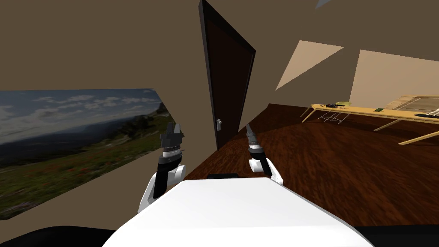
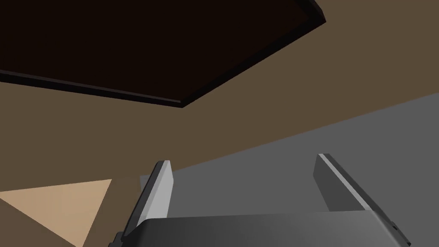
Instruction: Pull the door open
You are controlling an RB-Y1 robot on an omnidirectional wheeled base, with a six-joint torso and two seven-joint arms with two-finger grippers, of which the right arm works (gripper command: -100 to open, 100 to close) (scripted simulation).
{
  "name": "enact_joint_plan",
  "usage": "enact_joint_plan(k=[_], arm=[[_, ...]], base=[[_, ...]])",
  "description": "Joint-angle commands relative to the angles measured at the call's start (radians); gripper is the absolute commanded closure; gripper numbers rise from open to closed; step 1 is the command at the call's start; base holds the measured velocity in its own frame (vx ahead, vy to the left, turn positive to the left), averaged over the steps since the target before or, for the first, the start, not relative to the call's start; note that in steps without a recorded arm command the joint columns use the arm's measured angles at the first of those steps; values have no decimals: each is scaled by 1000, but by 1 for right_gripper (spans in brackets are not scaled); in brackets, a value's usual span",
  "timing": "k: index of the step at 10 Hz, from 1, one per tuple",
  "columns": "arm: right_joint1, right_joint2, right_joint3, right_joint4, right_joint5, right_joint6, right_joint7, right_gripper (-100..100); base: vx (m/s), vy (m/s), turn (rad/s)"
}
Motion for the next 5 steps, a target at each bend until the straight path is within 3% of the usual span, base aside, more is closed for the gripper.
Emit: enact_joint_plan(k=[1, 4, 5], arm=[[-24, -13, 7, 44, 18, 0, 21, -100], [-75, -48, 31, 139, 68, 0, 78, -100], [-75, -48, 31, 147, 68, 0, 78, -100]], base=[[54, -6, 29], [86, -10, 77], [73, -4, 22]])
